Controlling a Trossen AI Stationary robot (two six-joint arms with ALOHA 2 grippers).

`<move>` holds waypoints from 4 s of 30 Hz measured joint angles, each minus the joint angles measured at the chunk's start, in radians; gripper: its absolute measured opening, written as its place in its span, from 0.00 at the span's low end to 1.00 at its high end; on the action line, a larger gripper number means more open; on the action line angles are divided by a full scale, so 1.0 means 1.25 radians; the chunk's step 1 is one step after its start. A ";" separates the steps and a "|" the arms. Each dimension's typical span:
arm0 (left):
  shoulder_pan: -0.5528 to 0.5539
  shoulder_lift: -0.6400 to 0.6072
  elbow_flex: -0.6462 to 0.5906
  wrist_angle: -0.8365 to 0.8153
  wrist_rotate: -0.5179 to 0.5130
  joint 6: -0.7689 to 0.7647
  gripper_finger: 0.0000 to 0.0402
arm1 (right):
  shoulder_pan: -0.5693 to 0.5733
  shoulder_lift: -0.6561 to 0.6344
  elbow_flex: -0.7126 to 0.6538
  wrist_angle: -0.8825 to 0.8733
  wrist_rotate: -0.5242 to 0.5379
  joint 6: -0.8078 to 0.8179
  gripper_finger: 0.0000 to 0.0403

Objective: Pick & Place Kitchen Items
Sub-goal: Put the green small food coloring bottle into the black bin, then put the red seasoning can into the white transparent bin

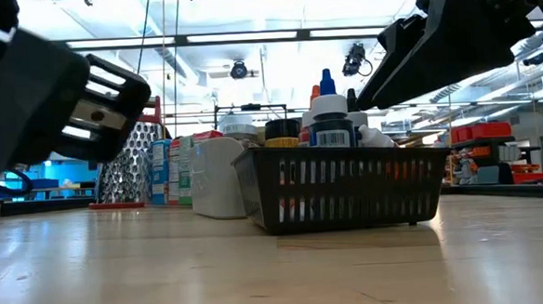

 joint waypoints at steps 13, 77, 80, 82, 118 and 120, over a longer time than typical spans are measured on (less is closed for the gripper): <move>0.006 0.001 -0.001 -0.006 -0.021 0.036 0.23 | 0.000 0.000 0.000 0.014 -0.002 -0.002 0.45; 0.220 -0.273 0.407 -0.942 -0.092 -0.247 0.47 | -0.043 0.000 0.000 0.311 -0.042 -0.447 0.45; 0.201 -0.274 0.426 -1.026 -0.059 -0.409 0.46 | -0.051 0.000 0.000 0.309 -0.042 -0.488 0.45; 0.185 -0.272 0.423 -1.083 -0.008 -0.519 0.45 | -0.055 0.000 0.000 0.308 -0.043 -0.517 0.45; -0.124 -0.275 0.165 -0.929 0.242 -1.308 0.70 | -0.157 0.000 0.000 0.331 -0.233 -0.568 0.45; -0.123 -0.275 0.165 -0.960 0.264 -1.297 0.70 | -0.157 0.000 0.000 0.331 -0.233 -0.568 0.45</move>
